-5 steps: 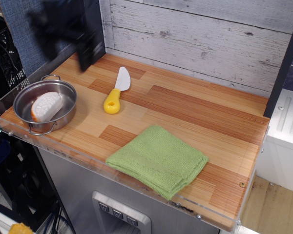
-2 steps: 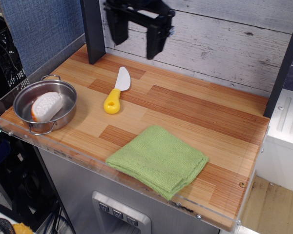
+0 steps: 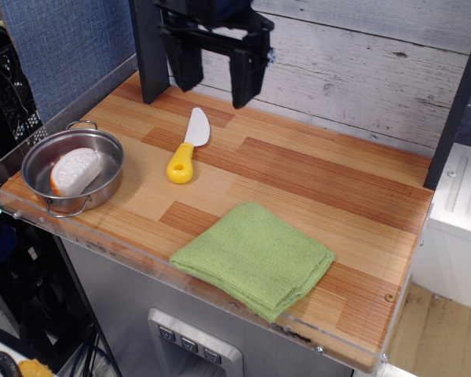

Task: Place the food item in the pot.

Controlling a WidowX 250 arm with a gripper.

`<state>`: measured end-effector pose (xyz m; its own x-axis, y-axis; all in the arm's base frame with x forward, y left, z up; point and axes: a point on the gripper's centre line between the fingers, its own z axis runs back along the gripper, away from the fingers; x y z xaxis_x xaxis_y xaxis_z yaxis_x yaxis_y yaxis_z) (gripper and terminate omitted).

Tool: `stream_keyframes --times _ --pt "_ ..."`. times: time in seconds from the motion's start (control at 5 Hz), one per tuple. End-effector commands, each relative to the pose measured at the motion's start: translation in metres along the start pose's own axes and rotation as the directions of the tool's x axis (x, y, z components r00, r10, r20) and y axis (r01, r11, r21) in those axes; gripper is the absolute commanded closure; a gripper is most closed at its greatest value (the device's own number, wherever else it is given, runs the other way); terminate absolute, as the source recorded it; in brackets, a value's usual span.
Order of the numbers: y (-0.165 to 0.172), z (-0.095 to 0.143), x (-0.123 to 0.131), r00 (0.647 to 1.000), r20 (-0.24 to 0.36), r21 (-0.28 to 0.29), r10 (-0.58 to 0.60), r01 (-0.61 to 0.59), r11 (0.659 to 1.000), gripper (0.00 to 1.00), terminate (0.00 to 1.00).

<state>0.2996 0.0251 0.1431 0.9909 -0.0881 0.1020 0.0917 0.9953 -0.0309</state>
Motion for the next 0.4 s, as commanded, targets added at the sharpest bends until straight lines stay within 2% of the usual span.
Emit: stream_keyframes --times 0.0,0.2 --pt "-0.0035 0.0232 -0.0214 0.998 -0.017 0.064 0.059 -0.058 0.996 0.00 0.00" --pt "-0.0035 0.0232 -0.0214 0.998 -0.017 0.064 0.059 -0.058 0.996 0.00 1.00"
